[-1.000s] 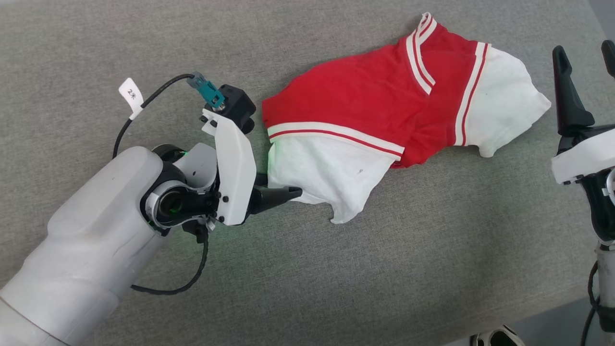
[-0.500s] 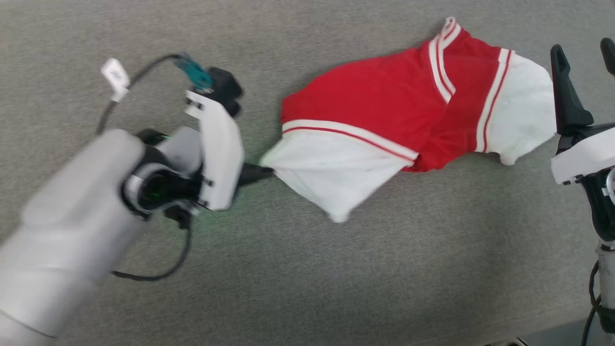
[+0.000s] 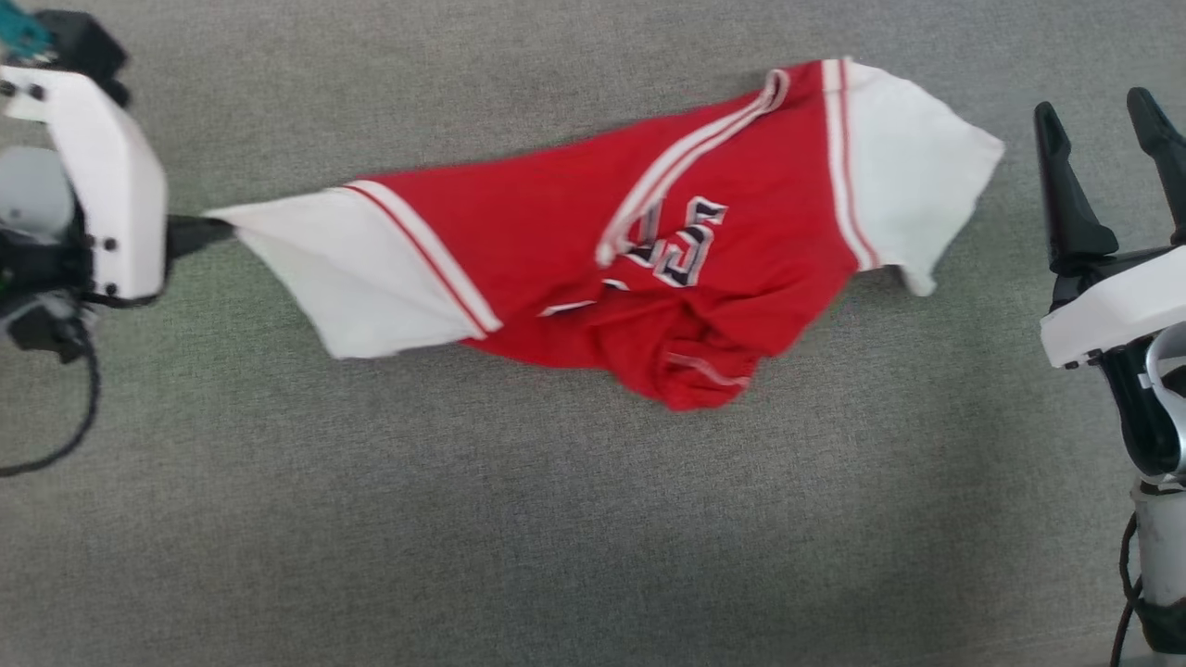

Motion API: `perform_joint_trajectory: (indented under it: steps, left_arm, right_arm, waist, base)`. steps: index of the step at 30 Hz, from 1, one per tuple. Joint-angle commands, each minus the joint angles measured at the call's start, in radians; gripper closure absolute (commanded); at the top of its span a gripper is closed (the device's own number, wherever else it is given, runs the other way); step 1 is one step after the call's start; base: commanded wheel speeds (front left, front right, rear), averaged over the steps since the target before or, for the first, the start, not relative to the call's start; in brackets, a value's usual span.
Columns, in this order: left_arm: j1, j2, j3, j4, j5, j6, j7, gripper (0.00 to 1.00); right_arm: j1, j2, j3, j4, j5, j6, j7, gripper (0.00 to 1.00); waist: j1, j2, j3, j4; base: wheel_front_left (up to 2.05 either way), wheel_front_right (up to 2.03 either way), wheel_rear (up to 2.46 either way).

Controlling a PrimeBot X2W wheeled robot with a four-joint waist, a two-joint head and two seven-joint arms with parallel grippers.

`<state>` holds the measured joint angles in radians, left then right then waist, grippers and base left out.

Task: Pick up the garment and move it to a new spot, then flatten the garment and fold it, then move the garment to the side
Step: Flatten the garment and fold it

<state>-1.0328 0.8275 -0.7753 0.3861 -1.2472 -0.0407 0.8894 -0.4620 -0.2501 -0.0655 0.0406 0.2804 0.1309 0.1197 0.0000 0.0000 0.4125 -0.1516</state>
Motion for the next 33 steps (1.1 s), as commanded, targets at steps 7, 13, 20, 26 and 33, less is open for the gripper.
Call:
perform_joint_trajectory:
  steps: [7,13,20,26,33]
  left_arm:
    - [-0.001,0.013,-0.018,0.124,0.071,0.025,-0.051,1.00]
    - [0.011,-0.002,-0.034,0.206,0.113,-0.002,-0.116,1.00]
    - [-0.017,-0.037,-0.053,0.226,0.179,-0.057,-0.258,0.00]
    - [-0.029,-0.014,-0.095,0.101,0.249,-0.085,-0.360,0.00]
    - [0.025,0.031,-0.210,-0.163,0.299,-0.090,-0.389,0.00]
  right_arm:
    - [-0.001,0.004,0.020,0.002,0.008,0.000,0.000,0.00]
    - [0.015,-0.003,0.020,-0.005,0.006,0.000,0.004,0.00]
    - [0.035,-0.005,0.013,-0.024,-0.004,0.000,0.019,0.00]
    - [0.049,-0.008,0.008,-0.035,-0.003,0.000,0.029,0.00]
    - [0.038,-0.008,0.017,-0.043,-0.003,0.000,0.041,0.00]
  waist:
    - [0.0000,0.0000,0.007,-0.015]
    - [0.0000,0.0000,0.007,-0.023]
    - [0.0000,0.0000,-0.023,0.009]
    - [0.0000,0.0000,-0.046,0.061]
    - [0.0000,0.0000,-0.053,0.091]
  base:
    - [0.00,0.00,0.00]
    - [0.00,0.00,0.00]
    - [0.00,0.00,0.00]
    - [0.00,0.00,0.00]
    - [0.00,0.00,0.00]
